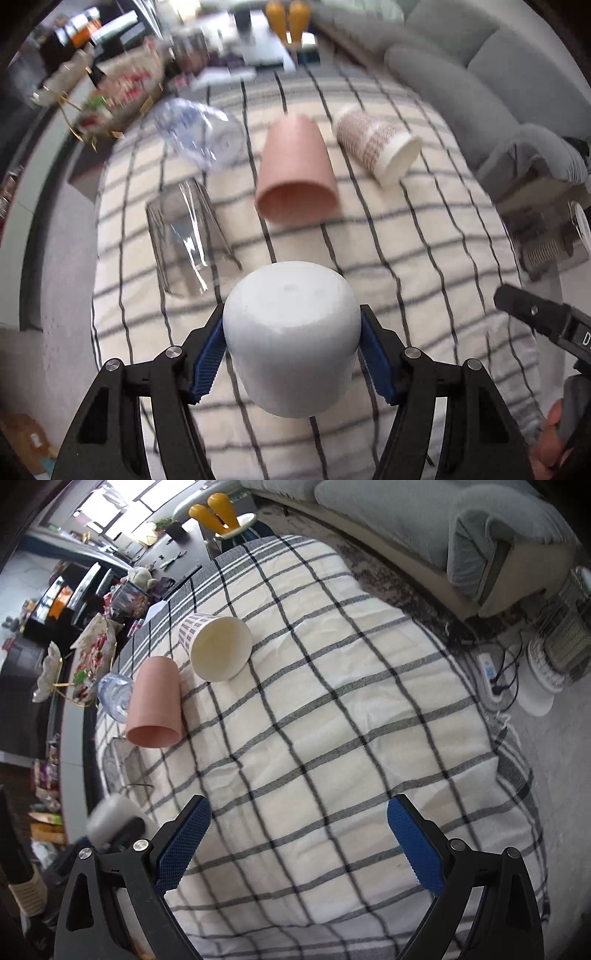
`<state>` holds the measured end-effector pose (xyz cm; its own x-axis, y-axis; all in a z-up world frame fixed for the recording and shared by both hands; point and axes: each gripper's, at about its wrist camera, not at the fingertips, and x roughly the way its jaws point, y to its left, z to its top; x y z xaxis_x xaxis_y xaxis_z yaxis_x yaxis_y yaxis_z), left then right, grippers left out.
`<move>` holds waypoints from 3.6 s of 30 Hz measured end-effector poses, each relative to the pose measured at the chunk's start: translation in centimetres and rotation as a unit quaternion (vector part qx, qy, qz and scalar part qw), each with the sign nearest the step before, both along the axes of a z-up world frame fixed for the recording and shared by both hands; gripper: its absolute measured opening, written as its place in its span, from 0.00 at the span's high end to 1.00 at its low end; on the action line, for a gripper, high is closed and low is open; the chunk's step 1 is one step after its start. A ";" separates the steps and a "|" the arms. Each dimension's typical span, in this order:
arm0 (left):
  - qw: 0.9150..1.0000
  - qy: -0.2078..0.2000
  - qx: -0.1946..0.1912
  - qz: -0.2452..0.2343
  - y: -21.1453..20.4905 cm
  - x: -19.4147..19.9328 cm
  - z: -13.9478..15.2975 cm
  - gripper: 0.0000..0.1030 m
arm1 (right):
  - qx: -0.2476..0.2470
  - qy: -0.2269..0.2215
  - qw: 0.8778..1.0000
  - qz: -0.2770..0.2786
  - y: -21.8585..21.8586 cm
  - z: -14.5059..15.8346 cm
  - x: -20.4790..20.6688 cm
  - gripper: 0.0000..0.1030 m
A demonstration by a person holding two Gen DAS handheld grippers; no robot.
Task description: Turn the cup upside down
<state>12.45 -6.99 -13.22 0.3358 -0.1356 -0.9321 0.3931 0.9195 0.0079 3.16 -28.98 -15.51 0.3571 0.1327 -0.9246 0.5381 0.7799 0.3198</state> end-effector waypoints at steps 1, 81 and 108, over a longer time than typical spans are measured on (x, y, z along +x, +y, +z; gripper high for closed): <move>1.000 -0.027 -0.008 0.003 0.3 -0.3 0.1 0.35 | -0.005 0.001 1.000 0.002 0.0 -0.2 -0.1 0.06; 0.973 -0.164 -0.049 0.153 9.1 -11.0 8.3 0.11 | -0.260 -0.244 0.927 0.114 10.0 12.2 -7.1 0.06; 0.973 -0.170 -0.048 0.151 8.8 -11.5 8.7 0.11 | -0.263 -0.250 0.925 0.114 10.4 12.5 -7.6 0.06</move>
<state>0.99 1.83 -4.54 0.6598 -0.0644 -0.7487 0.0957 0.9954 -0.0013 -4.48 -18.56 -3.01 0.7755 -0.1643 -0.6097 0.2281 0.9732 0.0280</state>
